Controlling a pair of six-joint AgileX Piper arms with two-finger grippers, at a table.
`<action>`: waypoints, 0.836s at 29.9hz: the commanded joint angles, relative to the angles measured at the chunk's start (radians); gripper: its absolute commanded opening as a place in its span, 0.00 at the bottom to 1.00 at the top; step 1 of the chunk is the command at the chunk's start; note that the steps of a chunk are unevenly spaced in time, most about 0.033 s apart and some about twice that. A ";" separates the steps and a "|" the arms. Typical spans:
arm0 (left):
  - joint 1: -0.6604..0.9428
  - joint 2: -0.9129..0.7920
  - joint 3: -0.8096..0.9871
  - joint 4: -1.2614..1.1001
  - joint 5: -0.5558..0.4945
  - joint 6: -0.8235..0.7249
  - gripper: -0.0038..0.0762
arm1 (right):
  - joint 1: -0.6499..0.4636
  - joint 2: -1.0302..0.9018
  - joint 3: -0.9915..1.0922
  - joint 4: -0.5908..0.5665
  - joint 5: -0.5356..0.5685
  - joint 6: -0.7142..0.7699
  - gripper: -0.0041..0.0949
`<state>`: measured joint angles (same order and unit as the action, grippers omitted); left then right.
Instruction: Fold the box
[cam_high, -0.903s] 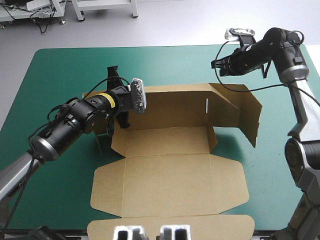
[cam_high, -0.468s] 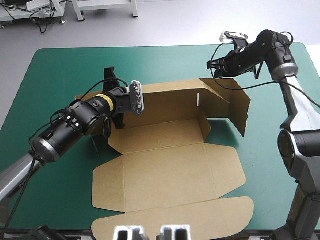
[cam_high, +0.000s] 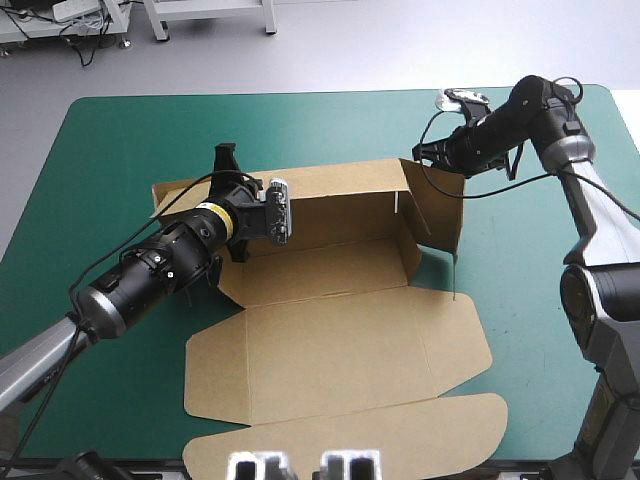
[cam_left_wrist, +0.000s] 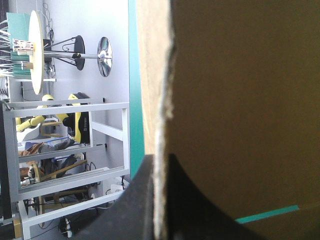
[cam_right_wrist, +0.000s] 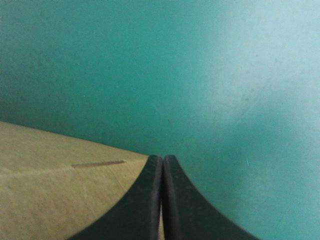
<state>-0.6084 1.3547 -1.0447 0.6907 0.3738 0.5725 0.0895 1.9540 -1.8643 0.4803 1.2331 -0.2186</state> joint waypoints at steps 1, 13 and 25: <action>-0.007 -0.027 -0.014 0.009 -0.005 -0.022 0.04 | -0.005 -0.122 0.031 0.031 0.015 -0.034 0.02; -0.007 -0.027 -0.014 0.009 -0.017 -0.037 0.04 | -0.005 -0.287 0.312 0.149 -0.112 -0.268 0.02; -0.009 -0.027 -0.014 0.005 -0.028 -0.040 0.04 | -0.005 -0.483 0.762 0.455 -0.448 -0.697 0.02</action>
<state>-0.6084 1.3547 -1.0400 0.7025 0.3626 0.5475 0.0895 1.5364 -1.1748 0.7591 0.8804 -0.7701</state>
